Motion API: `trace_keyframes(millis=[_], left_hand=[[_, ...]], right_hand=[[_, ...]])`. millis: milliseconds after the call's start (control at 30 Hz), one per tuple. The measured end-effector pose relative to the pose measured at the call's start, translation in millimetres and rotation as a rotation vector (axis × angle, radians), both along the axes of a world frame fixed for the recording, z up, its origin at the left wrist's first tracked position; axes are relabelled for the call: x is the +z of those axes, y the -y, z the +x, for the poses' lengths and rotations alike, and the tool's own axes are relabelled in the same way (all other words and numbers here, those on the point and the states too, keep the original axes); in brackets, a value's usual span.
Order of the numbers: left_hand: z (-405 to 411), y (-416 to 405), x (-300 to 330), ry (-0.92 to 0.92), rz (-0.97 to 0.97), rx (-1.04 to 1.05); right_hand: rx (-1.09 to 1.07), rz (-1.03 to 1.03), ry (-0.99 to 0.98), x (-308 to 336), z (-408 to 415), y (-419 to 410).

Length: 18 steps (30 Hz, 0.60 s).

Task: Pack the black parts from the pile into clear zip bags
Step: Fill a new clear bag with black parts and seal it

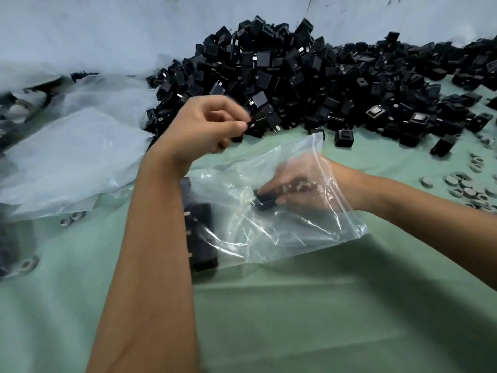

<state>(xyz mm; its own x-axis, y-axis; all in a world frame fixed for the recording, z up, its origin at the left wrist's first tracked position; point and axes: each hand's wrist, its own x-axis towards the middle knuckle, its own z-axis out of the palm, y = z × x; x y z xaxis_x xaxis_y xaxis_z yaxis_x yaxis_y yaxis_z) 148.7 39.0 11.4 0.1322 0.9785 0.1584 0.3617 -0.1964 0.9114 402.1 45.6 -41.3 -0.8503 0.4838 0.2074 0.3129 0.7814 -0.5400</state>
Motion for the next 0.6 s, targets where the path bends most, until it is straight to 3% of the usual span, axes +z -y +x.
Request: trace_keyframes(millis=[133,233,433,600], left_hand=[[-39.3,-2.4,-23.6,-0.152,-0.098,0.421],[-52.9,-1.9,-35.4,-0.227,-0.187,0.528],[-49.5,-5.0,-38.2,-0.22,-0.208,0.468],[-39.8,-1.0,-36.4,-0.197,-0.196,0.177]], right_hand=[[-0.011,0.278,0.059,-15.9,-14.9,-7.1],[0.05,0.329,0.044,-22.6,-26.9,-8.2],[0.005,0.268,0.115,-13.7,-42.6,-6.5],[-0.116,0.007,0.239,1.7,-53.2,-3.8]])
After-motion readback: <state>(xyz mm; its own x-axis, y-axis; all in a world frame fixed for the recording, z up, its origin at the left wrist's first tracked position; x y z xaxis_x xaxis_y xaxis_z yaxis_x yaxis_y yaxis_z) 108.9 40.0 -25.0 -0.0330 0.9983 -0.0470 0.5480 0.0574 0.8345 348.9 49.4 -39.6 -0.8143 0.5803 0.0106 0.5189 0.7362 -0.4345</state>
